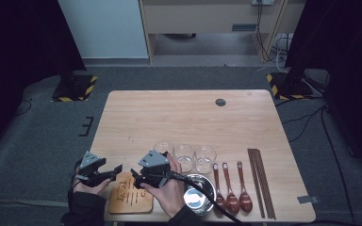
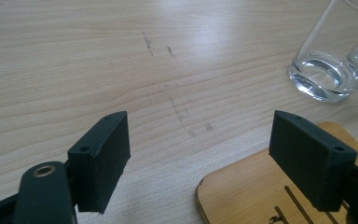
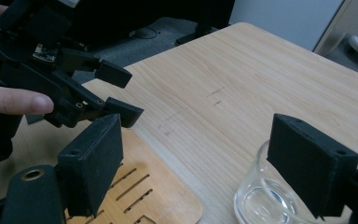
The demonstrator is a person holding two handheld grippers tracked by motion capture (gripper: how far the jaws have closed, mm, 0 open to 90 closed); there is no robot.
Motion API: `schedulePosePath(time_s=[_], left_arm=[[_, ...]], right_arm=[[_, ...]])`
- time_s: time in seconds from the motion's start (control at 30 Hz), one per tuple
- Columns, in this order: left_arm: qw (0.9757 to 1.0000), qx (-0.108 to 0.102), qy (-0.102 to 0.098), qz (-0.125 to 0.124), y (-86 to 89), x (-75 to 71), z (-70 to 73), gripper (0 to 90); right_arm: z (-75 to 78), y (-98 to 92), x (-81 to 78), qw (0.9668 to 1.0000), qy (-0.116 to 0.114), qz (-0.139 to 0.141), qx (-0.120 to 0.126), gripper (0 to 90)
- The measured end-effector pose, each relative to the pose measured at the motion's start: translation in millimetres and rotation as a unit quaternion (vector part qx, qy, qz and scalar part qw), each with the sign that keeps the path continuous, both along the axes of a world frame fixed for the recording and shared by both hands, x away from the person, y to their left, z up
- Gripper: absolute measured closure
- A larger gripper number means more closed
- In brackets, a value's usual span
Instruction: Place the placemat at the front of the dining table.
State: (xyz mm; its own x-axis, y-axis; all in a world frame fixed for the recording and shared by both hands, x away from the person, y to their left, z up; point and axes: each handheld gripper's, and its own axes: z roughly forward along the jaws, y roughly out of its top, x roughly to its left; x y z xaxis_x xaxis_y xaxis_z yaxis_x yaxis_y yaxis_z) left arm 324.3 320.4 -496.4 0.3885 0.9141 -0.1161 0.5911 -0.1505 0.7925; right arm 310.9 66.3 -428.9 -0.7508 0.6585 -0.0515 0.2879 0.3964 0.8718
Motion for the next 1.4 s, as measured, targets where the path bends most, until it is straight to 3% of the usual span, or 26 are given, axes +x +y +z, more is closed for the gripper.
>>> schedulePosePath(time_s=[0.8,1.4], left_arm=[[1.0,0.005,0.004,-0.005,-4.2,-0.6,-1.1,20.0],[0.9995,0.009,0.026,-0.018,-12.3,-2.8,-6.6,21.7]], right_arm=[[-37.0,15.4,-10.5,0.9995,0.027,0.009,-0.016,19.0],[-62.7,21.8,-17.3,0.9985,0.046,0.009,-0.028,19.0]])
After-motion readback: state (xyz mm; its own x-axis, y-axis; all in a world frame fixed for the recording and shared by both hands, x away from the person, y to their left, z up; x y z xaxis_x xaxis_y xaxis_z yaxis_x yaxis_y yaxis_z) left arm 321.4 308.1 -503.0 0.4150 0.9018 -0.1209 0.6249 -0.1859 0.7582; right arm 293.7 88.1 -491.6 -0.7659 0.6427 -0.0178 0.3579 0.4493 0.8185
